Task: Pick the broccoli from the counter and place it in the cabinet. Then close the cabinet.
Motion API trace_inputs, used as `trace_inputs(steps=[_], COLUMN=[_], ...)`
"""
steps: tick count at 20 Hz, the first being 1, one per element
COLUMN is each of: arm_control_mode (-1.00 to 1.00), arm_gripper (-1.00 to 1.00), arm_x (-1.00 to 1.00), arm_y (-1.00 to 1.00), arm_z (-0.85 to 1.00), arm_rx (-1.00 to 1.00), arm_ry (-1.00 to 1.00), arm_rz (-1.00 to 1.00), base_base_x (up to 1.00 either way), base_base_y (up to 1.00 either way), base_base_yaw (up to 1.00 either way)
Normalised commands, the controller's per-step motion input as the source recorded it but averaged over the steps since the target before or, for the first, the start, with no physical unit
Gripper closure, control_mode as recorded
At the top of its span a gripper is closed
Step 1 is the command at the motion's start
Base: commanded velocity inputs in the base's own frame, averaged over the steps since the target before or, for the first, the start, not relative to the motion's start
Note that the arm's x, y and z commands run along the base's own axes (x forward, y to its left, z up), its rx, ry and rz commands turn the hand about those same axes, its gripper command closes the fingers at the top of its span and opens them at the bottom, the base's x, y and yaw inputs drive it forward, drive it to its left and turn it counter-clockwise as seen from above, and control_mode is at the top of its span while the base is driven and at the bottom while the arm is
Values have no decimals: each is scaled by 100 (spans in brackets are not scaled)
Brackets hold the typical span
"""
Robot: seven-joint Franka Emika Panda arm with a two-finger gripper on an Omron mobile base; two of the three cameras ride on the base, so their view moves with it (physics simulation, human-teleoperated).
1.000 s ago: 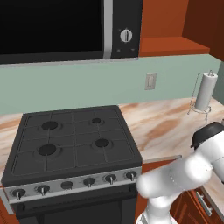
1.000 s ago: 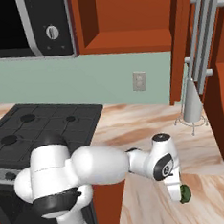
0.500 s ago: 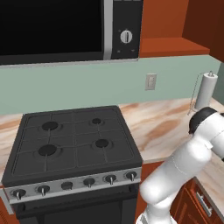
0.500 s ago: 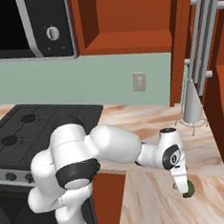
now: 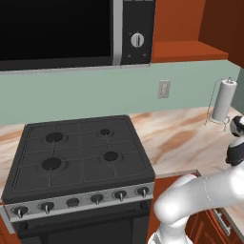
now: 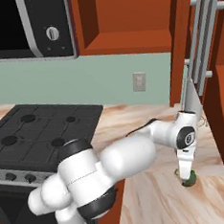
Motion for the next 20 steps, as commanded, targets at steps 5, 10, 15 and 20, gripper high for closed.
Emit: trace_inputs(steps=[5,10,15,20], arm_control_mode=[-100,-100,-100,-100], arm_gripper=[100,100,100,100], arm_x=[-8,0,-14,-22], arm_y=[100,100,100,90], arm_z=[95,98,100,100], arm_rx=[-12,-20,-22,-11], arm_ry=[-16,-3,-3,-18], arm_rz=[-7,3,19,33], base_base_x=[0,0,0,0], base_base_y=[0,0,0,0], base_base_yaw=[0,0,0,0])
